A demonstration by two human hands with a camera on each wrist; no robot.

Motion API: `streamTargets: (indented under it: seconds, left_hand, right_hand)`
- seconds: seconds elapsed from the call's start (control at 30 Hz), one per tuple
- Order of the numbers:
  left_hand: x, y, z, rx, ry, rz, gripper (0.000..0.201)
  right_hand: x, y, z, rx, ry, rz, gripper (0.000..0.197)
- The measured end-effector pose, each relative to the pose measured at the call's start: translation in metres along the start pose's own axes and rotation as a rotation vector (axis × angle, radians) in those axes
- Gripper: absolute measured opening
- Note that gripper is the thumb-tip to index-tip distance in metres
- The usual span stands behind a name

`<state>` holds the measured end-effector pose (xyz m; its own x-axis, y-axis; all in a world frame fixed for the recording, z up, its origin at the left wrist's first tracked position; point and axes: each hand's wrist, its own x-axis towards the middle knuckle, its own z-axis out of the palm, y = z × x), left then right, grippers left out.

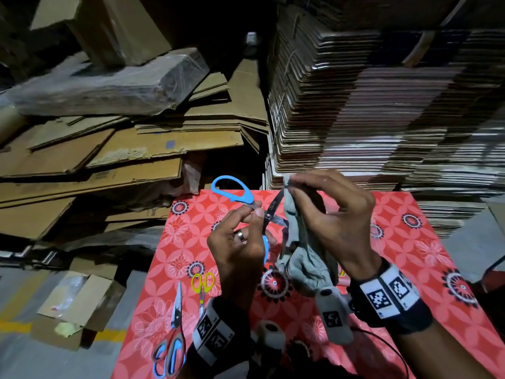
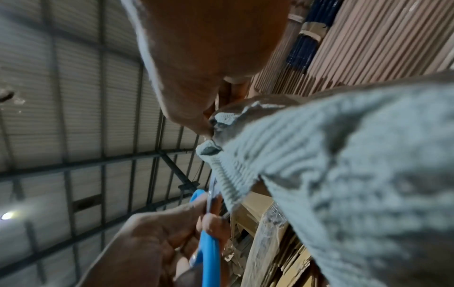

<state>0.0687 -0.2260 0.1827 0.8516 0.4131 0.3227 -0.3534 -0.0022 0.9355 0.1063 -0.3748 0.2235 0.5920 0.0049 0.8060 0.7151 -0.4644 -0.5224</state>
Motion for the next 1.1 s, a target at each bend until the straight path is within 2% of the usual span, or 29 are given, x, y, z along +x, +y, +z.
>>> streamTargets:
  seconds: [0.1, 0.2, 0.27, 0.47, 0.6, 0.73, 0.8, 0.9, 1.1]
  left_hand:
    - [0.000, 0.001, 0.000, 0.033, -0.005, 0.013, 0.015]
    - [0.002, -0.001, -0.002, 0.070, -0.005, 0.014, 0.022]
    - [0.002, -0.002, -0.002, 0.080, -0.006, 0.005, 0.029]
    - [0.001, -0.004, -0.002, 0.070, -0.008, -0.019, 0.027]
    - [-0.001, -0.006, -0.003, 0.072, -0.039, -0.016, 0.023]
    - [0.001, -0.008, -0.002, 0.056, -0.041, -0.032, 0.023]
    - [0.001, -0.006, -0.001, 0.063, -0.043, -0.033, 0.025]
    - [0.001, -0.009, 0.001, 0.108, -0.049, 0.007, 0.020]
    - [0.003, -0.015, -0.004, 0.379, -0.013, 0.279, 0.012]
  right_hand:
    - [-0.007, 0.001, 0.008, -0.053, -0.089, -0.065, 0.014]
    - [-0.020, 0.000, 0.017, -0.033, -0.235, -0.129, 0.020]
    - [-0.023, 0.000, 0.018, -0.046, -0.270, -0.130, 0.020]
    - [-0.004, 0.017, 0.004, -0.125, -0.081, 0.035, 0.013]
    - [0.007, 0.027, -0.006, -0.039, -0.033, 0.199, 0.013]
    - [0.007, 0.028, -0.014, 0.054, 0.020, 0.294, 0.015]
    - [0.005, 0.024, -0.017, 0.058, 0.036, 0.265, 0.013]
    - [-0.004, 0.008, -0.009, -0.026, -0.020, 0.135, 0.010]
    - [-0.021, 0.006, 0.009, -0.136, -0.228, -0.069, 0.008]
